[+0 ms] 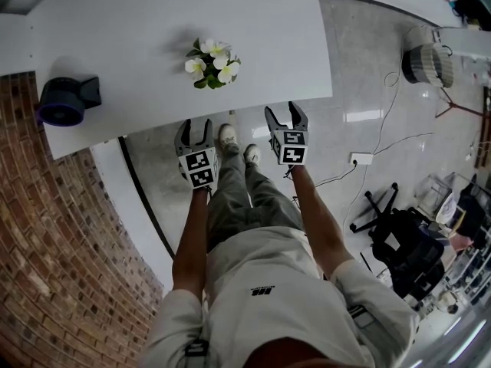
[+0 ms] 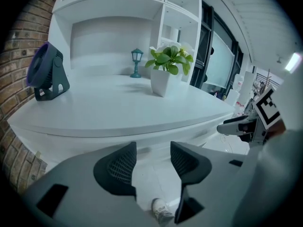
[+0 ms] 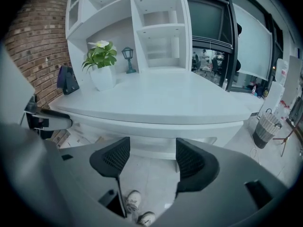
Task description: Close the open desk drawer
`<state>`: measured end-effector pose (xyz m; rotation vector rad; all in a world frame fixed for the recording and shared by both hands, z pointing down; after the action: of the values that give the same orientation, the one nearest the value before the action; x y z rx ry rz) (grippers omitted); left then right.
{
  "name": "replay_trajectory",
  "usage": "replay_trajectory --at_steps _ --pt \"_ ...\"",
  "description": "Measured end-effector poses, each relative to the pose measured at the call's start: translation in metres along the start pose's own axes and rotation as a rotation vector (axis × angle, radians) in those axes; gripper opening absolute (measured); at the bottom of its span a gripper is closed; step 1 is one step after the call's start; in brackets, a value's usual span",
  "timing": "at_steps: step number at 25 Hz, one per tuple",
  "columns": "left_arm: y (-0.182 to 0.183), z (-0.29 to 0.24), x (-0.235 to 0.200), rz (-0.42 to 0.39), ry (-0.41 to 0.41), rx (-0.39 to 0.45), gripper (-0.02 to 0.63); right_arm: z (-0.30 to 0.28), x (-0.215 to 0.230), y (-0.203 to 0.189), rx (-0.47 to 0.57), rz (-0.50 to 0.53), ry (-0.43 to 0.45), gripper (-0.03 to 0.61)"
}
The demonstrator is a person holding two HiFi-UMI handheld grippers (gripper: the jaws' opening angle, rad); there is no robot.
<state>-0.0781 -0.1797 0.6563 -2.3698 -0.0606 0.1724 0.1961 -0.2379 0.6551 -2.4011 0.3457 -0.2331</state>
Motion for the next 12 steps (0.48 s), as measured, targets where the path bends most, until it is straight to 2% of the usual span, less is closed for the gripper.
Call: replay_trajectory --at_steps 6,12 --pt "0.000 0.002 0.000 0.013 -0.036 0.001 0.245 0.016 -0.008 -0.003 -0.029 0.030 0.027 0.299" --pt "-0.003 0.026 0.010 0.006 -0.142 -0.038 0.247 0.059 -0.038 0.008 -0.007 0.066 0.084 0.298"
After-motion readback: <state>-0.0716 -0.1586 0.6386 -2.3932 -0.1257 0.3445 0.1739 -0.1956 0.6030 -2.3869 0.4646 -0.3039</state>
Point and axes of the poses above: the fingertips, and each gripper's own axes: z backward along the fingers, x to its right, y out of its top, the point moved 10 cm from there along z, backward along the fingers
